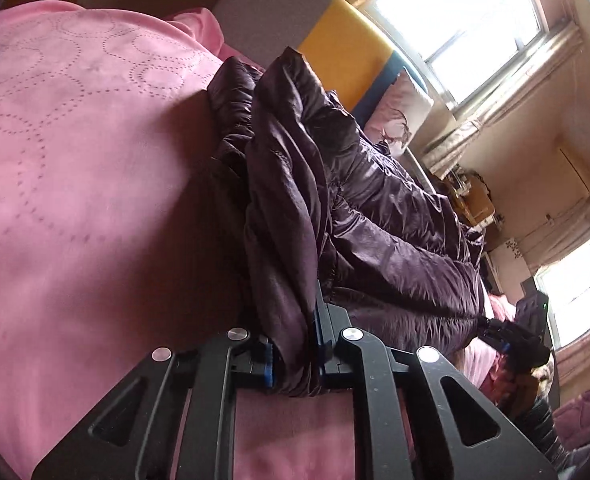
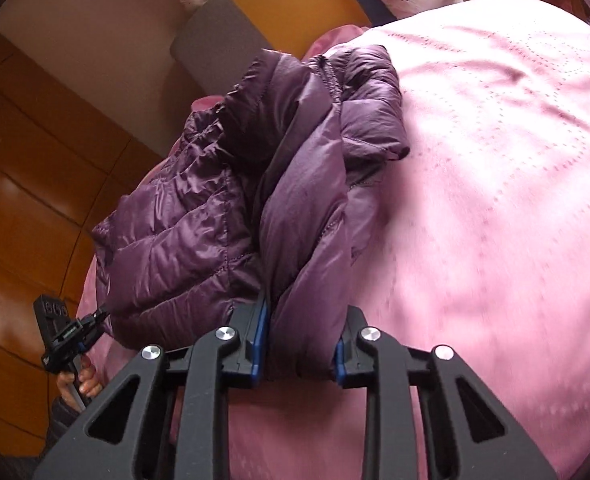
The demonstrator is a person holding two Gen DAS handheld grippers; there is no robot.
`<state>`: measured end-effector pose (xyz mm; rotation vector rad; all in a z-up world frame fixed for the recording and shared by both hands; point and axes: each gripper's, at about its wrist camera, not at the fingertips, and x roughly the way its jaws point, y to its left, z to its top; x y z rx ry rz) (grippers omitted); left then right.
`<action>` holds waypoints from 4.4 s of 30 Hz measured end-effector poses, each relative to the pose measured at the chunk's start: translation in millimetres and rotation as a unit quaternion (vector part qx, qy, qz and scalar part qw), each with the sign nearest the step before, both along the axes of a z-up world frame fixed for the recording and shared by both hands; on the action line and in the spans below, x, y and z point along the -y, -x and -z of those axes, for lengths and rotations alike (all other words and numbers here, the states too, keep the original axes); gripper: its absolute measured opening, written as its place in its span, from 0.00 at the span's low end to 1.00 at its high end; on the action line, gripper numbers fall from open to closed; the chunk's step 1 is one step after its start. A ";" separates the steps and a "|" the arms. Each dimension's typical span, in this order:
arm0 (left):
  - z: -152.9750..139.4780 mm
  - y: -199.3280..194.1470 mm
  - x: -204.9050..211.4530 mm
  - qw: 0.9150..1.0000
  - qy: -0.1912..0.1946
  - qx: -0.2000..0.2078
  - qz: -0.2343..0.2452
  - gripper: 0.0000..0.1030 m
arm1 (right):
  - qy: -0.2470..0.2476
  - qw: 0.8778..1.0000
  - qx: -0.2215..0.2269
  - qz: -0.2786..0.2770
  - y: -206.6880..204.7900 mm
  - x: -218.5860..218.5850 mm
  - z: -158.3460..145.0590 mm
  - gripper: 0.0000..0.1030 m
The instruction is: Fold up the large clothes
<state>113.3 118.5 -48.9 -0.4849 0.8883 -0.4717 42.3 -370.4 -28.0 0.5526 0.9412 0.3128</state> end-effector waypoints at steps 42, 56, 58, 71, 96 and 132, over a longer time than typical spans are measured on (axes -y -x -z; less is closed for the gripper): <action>-71.6 78.2 41.5 0.979 -0.140 0.148 0.025 0.03 | 0.304 0.944 0.129 -0.013 32.3 -86.0 -61.6 0.06; -107.0 22.0 48.1 0.976 -0.115 0.185 -0.003 0.02 | 0.276 0.943 0.178 0.050 -4.6 -80.2 -109.9 0.06; -102.7 5.4 51.7 0.978 -0.118 0.173 -0.003 0.02 | 0.279 0.943 0.169 0.061 -20.1 -79.2 -104.2 0.06; -35.8 -72.8 64.1 0.991 -0.128 0.050 0.001 0.02 | 0.268 0.960 0.049 0.070 -106.2 -67.5 -26.8 0.06; -37.5 -38.3 32.8 0.991 -0.116 0.065 0.017 0.04 | 0.246 0.967 0.068 0.022 -55.5 -47.4 -31.0 0.09; 5.5 -142.2 56.0 0.980 -0.189 0.025 -0.058 0.06 | 0.250 0.959 0.009 0.134 -184.6 -53.3 16.1 0.13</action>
